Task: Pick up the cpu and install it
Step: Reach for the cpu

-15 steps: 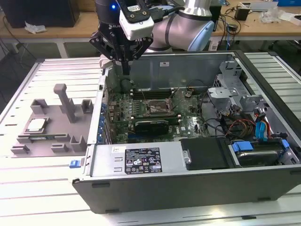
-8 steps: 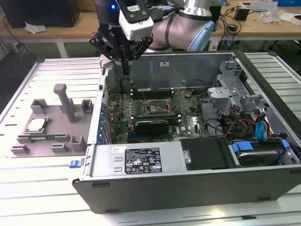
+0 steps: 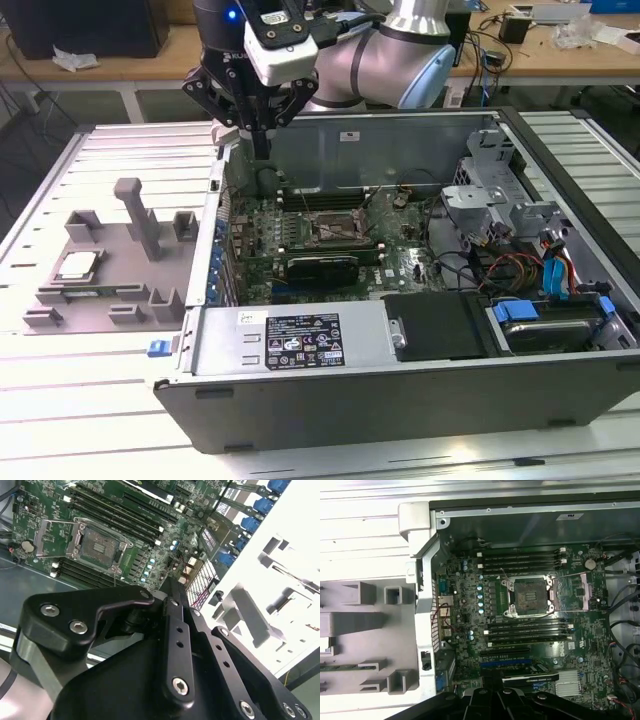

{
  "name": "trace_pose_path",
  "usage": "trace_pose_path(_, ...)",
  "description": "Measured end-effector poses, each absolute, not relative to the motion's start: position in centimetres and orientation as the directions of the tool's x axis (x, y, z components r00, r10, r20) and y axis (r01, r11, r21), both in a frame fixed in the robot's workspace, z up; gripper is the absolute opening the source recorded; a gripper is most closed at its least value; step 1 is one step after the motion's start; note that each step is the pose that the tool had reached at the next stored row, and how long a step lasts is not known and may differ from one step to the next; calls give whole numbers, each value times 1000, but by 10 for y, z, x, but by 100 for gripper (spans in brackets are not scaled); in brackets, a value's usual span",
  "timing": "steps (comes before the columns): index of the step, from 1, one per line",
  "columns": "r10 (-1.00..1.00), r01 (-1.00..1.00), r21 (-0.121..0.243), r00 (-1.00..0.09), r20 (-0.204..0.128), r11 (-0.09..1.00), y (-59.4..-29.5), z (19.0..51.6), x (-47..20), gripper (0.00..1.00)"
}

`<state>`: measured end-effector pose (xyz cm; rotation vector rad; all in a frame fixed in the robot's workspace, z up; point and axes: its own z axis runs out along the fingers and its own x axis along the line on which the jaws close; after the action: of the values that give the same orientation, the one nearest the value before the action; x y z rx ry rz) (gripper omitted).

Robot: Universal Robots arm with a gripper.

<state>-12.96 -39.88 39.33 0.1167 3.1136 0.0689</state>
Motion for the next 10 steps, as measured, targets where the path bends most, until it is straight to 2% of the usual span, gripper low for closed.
trace_pose_path(10,75,74,45,-997,-24,996,-399,393,-147,11)
